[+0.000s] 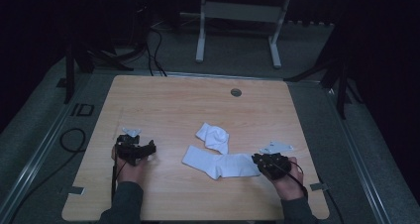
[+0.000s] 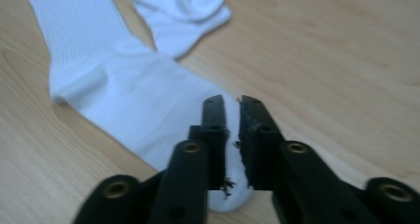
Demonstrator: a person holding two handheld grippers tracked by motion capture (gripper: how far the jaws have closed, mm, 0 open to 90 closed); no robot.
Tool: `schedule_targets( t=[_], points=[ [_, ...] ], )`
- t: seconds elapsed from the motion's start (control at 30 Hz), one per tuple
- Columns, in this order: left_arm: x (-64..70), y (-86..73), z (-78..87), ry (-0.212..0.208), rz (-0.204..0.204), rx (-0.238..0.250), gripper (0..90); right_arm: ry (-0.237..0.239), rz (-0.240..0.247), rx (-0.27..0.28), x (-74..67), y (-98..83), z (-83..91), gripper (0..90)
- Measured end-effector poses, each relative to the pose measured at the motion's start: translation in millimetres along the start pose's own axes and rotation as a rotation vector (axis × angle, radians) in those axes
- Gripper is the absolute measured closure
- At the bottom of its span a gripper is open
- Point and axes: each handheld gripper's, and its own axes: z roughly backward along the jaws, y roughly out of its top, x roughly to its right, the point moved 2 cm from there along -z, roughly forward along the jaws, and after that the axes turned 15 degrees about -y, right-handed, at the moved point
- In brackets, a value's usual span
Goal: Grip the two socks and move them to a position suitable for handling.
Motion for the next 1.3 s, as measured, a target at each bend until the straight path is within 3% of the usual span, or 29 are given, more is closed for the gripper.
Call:
schedule_targets(
  t=[0.23, 0.6, 0.83, 1.07, 1.3],
  points=[
    [0.0, 0.0, 0.0, 0.0, 0.0, 0.0, 13.6, 0.029, 0.031, -0.108, -15.9, -22.4, -33.7, 88.4],
    [0.3, 0.0, -0.2, -0.001, 0.0, 0.001, 13.6, 0.114, 0.081, -0.081, -46.3, -18.7, -27.0, 87.8],
    [0.3, 0.0, -0.2, -0.001, 0.0, 0.001, 13.6, 0.155, 0.092, -0.062, -55.7, -16.0, -23.5, 85.2],
    [0.3, 0.0, -0.2, -0.001, 0.0, 0.002, 13.6, 0.136, 0.07, -0.014, -49.8, 8.3, -26.1, 82.7],
    [0.7, 0.2, -0.6, -0.003, -0.001, 0.003, 13.6, 0.095, 0.059, -0.006, -42.5, 47.0, -58.0, 81.1]
  ],
)
